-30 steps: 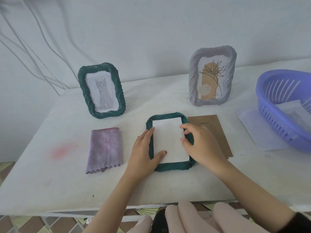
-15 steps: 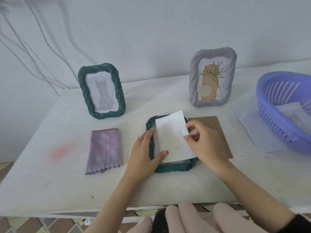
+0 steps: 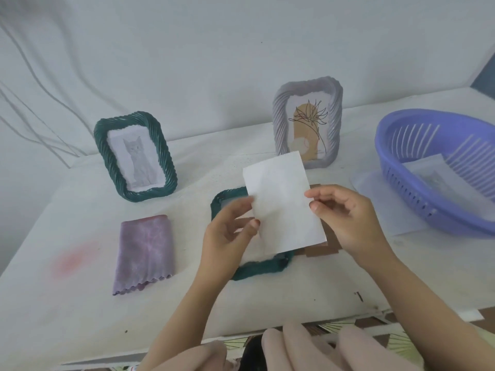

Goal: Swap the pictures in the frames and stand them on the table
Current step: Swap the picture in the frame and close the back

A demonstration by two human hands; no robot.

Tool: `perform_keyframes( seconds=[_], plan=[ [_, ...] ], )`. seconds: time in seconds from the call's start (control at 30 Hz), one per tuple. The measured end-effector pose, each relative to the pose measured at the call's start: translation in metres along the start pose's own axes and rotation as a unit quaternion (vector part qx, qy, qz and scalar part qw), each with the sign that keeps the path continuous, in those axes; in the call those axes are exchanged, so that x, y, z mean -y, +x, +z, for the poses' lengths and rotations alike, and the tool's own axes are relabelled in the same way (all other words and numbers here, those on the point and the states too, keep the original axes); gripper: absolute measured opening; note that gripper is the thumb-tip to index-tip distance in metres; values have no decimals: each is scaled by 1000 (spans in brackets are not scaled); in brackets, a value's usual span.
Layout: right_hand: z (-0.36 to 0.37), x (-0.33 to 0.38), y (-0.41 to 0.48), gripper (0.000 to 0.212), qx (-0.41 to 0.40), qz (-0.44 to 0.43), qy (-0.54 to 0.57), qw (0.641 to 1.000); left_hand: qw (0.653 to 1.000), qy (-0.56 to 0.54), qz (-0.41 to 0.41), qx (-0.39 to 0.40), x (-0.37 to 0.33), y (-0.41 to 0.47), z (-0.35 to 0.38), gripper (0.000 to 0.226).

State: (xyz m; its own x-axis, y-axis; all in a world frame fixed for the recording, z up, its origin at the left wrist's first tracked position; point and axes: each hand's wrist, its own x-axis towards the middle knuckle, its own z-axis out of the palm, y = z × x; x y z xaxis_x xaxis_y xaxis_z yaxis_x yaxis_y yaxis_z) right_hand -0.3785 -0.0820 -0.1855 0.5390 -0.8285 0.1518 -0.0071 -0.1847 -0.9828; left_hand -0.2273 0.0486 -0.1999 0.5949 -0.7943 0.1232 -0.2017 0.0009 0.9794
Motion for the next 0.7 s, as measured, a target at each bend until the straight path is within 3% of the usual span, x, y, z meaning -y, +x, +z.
perform_keyframes(
  seconds=[0.1,0.2,0.3,0.4,0.53,0.7],
  plan=[
    [-16,3,-3,26,-3,0,-11,1000,995,-87,-48,9,-14,6,16,27],
    [-40,5,-4,20,-28,-50,-121,991,994,-96,-57,16,-21,11,33,28],
    [-77,8,-3,22,-78,-154,-336,926,995,-80,-63,16,-22,16,49,30],
    [-120,13,-2,24,-62,-123,-462,876,994,-81,-73,33,-21,19,66,32],
    [-156,28,-9,34,101,33,-422,900,988,-118,-83,49,-24,24,90,34],
    [-177,29,-4,42,84,21,-389,917,984,-133,-110,50,-25,35,127,34]
  ],
)
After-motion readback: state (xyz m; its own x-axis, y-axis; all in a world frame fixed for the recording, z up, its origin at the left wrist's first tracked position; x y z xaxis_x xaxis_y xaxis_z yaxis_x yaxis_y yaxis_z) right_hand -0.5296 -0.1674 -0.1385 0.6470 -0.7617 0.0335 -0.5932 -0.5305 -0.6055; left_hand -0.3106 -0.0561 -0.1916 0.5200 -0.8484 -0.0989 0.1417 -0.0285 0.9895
